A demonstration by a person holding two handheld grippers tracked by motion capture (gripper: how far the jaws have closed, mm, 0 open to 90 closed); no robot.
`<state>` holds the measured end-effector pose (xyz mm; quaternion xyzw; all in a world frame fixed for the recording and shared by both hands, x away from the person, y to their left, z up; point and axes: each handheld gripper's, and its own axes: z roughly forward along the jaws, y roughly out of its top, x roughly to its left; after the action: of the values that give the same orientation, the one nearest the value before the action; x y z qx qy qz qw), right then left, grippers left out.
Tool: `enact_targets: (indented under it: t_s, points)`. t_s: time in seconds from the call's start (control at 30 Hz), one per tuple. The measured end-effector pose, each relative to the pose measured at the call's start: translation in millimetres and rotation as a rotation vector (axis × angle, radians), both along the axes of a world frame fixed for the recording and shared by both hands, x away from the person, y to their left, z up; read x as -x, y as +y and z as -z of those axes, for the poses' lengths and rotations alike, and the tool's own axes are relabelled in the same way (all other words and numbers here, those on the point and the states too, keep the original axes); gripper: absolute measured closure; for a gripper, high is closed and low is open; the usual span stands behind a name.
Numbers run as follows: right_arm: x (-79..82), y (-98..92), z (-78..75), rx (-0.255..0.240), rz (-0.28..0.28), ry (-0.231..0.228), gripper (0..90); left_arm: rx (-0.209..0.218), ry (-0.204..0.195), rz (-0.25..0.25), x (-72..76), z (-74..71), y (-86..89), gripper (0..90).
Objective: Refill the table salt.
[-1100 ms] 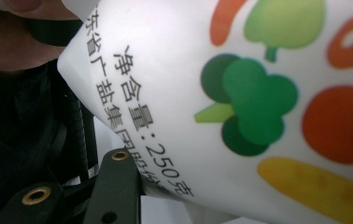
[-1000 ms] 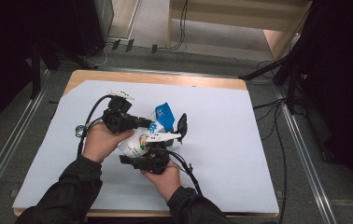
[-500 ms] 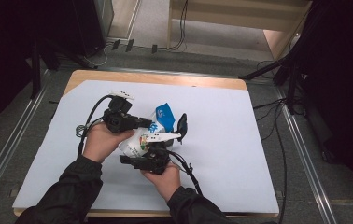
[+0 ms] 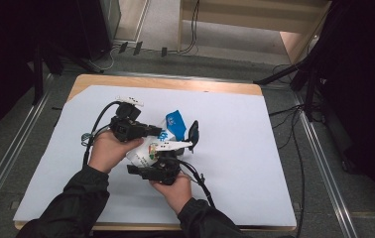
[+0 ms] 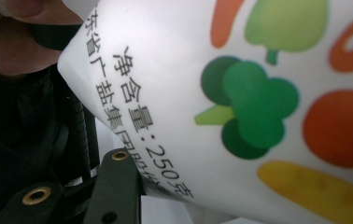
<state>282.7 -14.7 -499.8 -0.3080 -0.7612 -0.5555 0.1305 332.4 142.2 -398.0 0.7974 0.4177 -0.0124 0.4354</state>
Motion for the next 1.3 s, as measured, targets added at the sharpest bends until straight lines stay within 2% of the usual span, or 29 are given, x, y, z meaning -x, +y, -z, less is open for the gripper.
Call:
enact_targets:
  t_s: [0.27, 1.3]
  points:
    - [-0.3, -0.5, -0.2, -0.008, 0.0, 0.001, 61.9, -0.001, -0.013, 0.001, 0.6, -0.7, -0.6, 89.3]
    - [-0.4, -0.4, -0.1, -0.008, -0.001, 0.001, 62.0, -0.001, -0.007, 0.0, 0.6, -0.3, -1.7, 89.1]
